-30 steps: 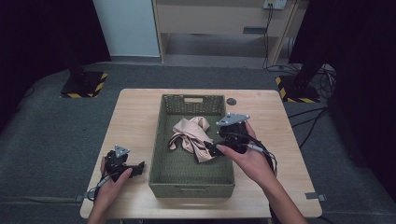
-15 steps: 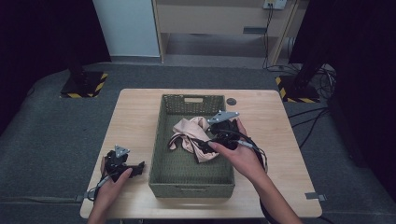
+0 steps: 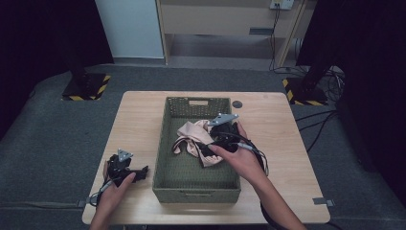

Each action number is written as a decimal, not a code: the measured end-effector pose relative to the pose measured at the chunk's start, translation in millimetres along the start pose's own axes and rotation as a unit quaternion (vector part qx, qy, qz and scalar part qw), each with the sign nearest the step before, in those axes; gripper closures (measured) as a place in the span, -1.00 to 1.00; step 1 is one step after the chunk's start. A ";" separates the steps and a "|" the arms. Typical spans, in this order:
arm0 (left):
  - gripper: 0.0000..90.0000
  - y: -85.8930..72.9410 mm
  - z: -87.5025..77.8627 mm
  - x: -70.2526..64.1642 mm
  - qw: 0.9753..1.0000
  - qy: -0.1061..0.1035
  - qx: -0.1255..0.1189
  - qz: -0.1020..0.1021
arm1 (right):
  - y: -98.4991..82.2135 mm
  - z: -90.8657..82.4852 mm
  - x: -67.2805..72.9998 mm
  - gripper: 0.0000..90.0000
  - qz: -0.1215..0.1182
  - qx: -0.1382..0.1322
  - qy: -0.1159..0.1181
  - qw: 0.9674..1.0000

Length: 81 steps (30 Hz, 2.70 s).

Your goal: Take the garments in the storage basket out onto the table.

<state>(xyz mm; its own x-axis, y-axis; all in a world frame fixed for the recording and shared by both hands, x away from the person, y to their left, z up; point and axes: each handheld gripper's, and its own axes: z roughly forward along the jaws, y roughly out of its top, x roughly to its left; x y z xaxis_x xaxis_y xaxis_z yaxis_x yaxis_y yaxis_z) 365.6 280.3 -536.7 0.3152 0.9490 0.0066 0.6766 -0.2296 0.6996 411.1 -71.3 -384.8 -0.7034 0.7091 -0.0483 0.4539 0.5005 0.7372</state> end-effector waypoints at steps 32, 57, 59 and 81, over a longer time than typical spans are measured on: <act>-1.00 0.0 0.0 0.0 1.000 0.000 0.000 0.000 | -0.1 87.5 0.5 -0.92 0.012 0.043 -0.002 0.999; -1.00 0.0 0.0 0.0 1.000 0.000 0.000 0.000 | -7.9 125.9 -10.0 -0.91 0.032 0.070 -0.010 0.997; -1.00 0.0 -0.1 0.1 1.000 0.000 0.000 0.001 | -8.7 128.7 -11.1 -0.91 0.034 0.072 -0.011 0.997; -1.00 0.0 -0.1 0.1 1.000 0.000 0.001 0.001 | -11.9 156.9 -16.4 -0.92 0.047 0.096 -0.019 0.994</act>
<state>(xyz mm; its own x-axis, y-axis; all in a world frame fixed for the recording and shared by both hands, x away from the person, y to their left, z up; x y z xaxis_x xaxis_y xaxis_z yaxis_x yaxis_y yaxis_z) 365.6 280.5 -536.6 0.3164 0.9486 0.0084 0.6770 -0.2320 0.6985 503.1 -10.9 -498.5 -0.6336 0.7735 -0.0143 0.6149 0.5147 0.5975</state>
